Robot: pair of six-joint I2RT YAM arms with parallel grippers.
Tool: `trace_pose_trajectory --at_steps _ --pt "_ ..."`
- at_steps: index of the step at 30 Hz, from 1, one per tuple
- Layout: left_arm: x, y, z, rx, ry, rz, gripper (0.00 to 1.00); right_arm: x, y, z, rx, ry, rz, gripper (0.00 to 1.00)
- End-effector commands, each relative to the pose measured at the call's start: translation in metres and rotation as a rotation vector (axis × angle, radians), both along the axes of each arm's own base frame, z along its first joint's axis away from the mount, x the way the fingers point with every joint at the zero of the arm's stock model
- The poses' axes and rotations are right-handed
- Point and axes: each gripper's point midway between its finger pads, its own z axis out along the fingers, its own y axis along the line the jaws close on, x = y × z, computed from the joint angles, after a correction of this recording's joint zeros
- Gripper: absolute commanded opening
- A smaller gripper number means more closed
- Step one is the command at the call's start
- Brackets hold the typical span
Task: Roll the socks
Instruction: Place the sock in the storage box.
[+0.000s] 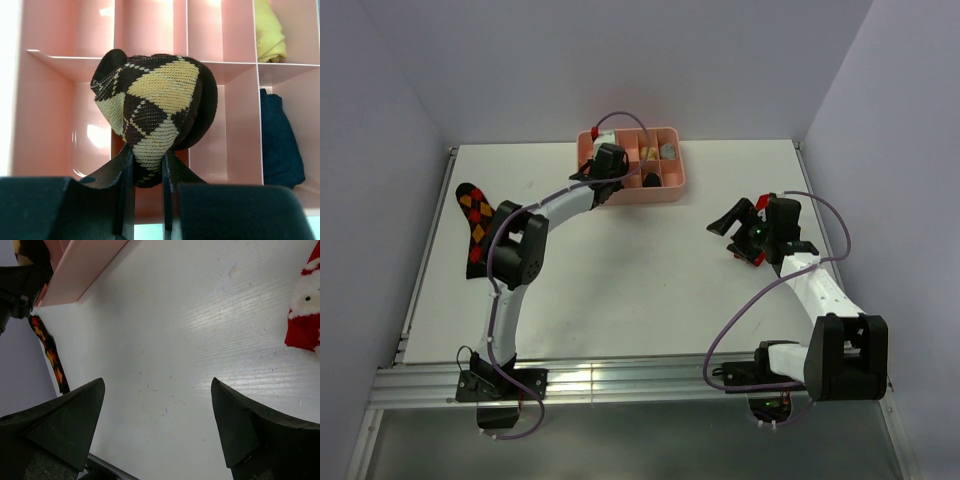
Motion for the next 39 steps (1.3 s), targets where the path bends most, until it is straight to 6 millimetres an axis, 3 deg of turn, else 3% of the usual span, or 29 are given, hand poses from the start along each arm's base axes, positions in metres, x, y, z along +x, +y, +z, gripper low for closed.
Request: trace_pose_trajectory --at_steps 1,14,18,20,29,34,39 --pt "0.006 0.011 -0.003 -0.023 0.027 0.048 0.00 0.004 -0.003 0.000 -0.003 -0.026 0.002 0.93" --pt "0.001 0.039 -0.031 0.041 0.138 0.164 0.00 0.004 -0.001 -0.001 0.010 -0.021 0.006 0.93" --pt "0.001 0.039 -0.019 0.018 0.103 0.153 0.00 0.005 -0.001 0.001 0.014 -0.026 0.009 0.93" --pt "-0.001 0.040 -0.027 0.043 0.151 0.148 0.00 0.004 0.000 0.002 0.019 -0.022 0.014 0.93" --pt "-0.027 0.040 -0.043 0.030 0.314 0.105 0.01 0.003 -0.001 0.026 0.005 -0.040 0.022 0.93" --pt "-0.048 0.047 -0.058 0.044 0.432 0.077 0.01 -0.002 0.006 0.023 0.053 -0.026 0.030 0.92" --pt "-0.054 0.057 -0.064 0.066 0.448 0.092 0.12 -0.001 0.005 0.023 0.044 -0.023 0.028 0.92"
